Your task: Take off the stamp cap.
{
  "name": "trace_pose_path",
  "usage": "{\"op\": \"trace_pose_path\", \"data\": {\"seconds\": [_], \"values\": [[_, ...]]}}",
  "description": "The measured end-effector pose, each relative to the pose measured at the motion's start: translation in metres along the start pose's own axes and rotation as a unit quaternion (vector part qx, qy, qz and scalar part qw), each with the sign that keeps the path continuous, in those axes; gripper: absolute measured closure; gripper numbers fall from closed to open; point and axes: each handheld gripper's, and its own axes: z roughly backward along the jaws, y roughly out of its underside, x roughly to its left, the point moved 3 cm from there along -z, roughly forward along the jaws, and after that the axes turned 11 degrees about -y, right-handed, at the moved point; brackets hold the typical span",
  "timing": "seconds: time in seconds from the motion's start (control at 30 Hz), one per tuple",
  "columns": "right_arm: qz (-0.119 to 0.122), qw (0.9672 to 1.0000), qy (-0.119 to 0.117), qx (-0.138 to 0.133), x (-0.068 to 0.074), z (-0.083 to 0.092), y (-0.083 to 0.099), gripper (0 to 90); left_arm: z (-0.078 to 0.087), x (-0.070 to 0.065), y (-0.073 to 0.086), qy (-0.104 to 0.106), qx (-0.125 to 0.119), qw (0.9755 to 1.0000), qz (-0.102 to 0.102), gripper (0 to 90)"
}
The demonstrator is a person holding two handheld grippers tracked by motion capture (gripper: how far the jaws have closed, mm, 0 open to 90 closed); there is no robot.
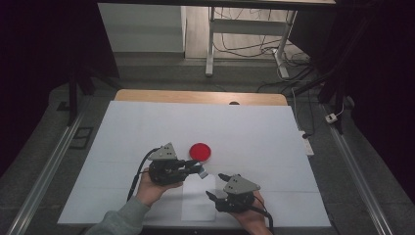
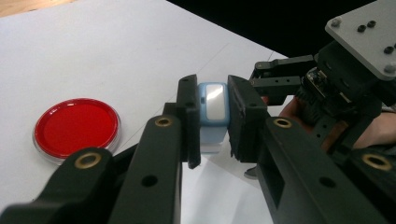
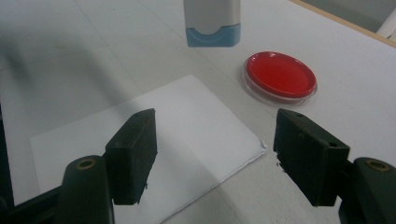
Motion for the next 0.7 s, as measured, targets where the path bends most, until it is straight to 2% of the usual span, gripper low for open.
{"op": "trace_pose_path", "data": {"seconds": [0.3,0.7], "values": [[-0.002,1.0000,0.005,0.002,0.002,-0.007,-0.001,29.8,-0.001,0.000,0.000,0.000,0.000,1.0000,0.001,75.8],[0.000,0.9996,0.028,-0.003,0.004,-0.012,-0.006,32.8,-0.009,0.000,0.006,-0.005,0.008,0.9999,0.002,75.8]]}}
